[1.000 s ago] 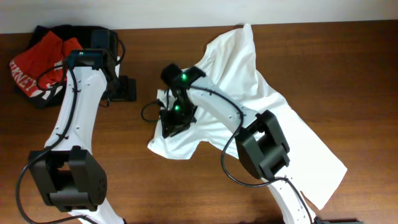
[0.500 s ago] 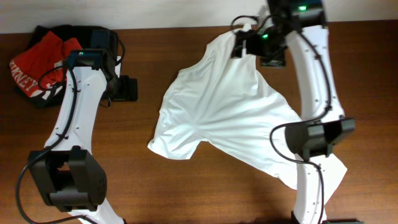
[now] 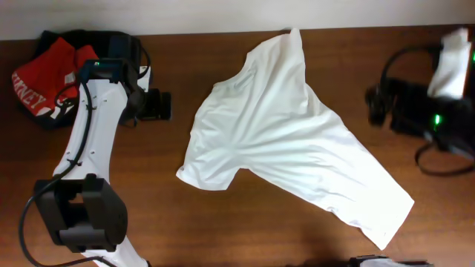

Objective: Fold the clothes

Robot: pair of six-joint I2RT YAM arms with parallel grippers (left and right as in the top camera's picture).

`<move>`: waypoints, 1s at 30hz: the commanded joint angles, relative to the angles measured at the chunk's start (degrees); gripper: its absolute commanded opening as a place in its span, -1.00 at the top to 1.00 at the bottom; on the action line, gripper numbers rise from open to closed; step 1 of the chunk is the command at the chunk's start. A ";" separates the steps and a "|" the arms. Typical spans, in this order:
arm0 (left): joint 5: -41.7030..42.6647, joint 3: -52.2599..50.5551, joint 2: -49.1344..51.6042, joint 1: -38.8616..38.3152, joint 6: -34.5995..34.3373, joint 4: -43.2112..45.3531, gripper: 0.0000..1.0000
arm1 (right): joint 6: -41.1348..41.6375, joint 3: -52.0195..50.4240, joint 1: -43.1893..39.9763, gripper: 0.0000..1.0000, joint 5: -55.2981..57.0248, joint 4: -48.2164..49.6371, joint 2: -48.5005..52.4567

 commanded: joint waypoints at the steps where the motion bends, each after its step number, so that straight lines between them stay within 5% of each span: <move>1: 1.90 0.57 0.00 0.28 -0.76 0.00 -0.99 | 4.24 -12.11 0.09 -0.97 8.92 -0.35 -8.66; 10: 4.81 0.57 0.00 0.28 -0.76 1.51 -0.99 | 6.71 -28.22 -1.84 -0.97 12.39 -0.35 -18.21; 18: 4.81 0.57 0.00 0.28 -0.76 1.49 -0.99 | 6.47 -28.30 -22.01 -0.97 19.19 -0.33 -18.21; 26: 4.83 0.57 0.00 0.17 -0.76 0.90 -0.99 | -1.53 -28.22 -26.51 -0.97 -5.46 2.97 -18.21; 30: 4.83 0.57 0.00 0.17 -0.76 0.85 -0.99 | -1.29 -27.87 -26.53 -0.97 -7.48 10.71 -18.25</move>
